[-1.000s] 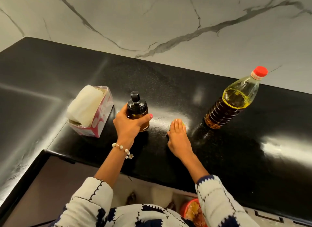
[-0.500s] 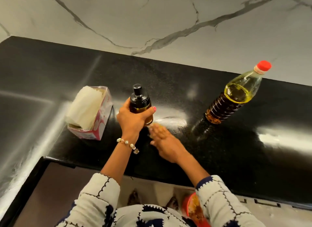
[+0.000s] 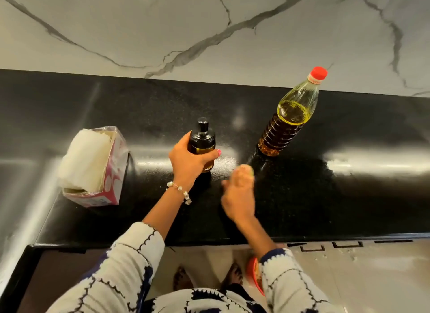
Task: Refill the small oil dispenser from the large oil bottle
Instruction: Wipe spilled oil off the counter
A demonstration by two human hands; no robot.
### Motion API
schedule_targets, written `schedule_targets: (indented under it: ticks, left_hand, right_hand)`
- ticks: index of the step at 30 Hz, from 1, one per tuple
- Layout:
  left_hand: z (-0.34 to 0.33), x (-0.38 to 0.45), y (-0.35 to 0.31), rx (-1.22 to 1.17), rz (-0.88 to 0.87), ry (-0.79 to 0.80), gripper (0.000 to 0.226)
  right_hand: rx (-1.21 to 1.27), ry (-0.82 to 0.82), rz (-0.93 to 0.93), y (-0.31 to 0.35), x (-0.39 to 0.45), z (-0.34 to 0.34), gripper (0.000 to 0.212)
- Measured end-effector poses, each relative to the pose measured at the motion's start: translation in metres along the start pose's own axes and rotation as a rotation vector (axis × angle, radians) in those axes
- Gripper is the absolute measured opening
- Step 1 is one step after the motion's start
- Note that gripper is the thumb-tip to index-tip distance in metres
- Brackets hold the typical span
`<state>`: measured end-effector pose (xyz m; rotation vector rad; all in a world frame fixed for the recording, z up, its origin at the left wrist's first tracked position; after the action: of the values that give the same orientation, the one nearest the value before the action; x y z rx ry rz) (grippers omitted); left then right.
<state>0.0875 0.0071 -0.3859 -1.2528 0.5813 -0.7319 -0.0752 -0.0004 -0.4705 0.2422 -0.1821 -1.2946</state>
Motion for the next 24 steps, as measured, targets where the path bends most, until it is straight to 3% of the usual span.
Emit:
schedule_targets:
  ticks: [2, 4, 7, 11, 16, 20, 22, 24]
  left_hand:
    - [-0.009, 0.002, -0.003, 0.009, -0.025, 0.033, 0.051]
    - [-0.018, 0.003, -0.003, 0.034, -0.046, 0.079, 0.053]
    - [-0.029, 0.002, 0.006, 0.058, -0.042, 0.097, 0.059]
    - [-0.037, -0.004, 0.014, 0.074, -0.023, 0.044, 0.072]
    - [-0.045, -0.016, 0.014, 0.109, -0.023, 0.001, 0.087]
    - [-0.049, -0.023, 0.014, 0.125, -0.017, -0.012, 0.091]
    - [-0.052, -0.024, 0.012, 0.149, -0.023, 0.012, 0.089]
    - [-0.052, -0.023, 0.012, 0.201, -0.020, 0.053, 0.088]
  right_hand:
    - [-0.021, 0.110, 0.254, 0.043, -0.015, -0.011, 0.071]
    - [-0.024, 0.225, 0.460, 0.061, -0.030, -0.010, 0.062]
    - [-0.004, 0.233, 0.623, 0.035, -0.032, 0.005, 0.058]
    - [0.101, 0.168, 0.407, -0.069, -0.013, 0.030, 0.065]
    - [0.095, -0.041, -0.080, -0.189, 0.003, 0.057, 0.051]
    - [-0.027, -0.117, -0.406, -0.168, -0.014, 0.058, 0.057]
    - [-0.023, -0.119, -0.381, -0.131, -0.023, 0.047, 0.062]
    - [-0.027, -0.092, -0.176, -0.083, -0.028, 0.030, 0.065]
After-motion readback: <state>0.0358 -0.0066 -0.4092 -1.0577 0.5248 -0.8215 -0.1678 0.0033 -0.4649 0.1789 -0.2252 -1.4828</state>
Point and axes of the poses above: each hand's wrist, its own x-axis towards the middle knuckle, its own z-axis out of the back of the hand, y = z × x, the point moved 6 cm from there along x, towards the middle knuckle, and after that the axes turned 5 degrees about -y, right-handed, at the moved point
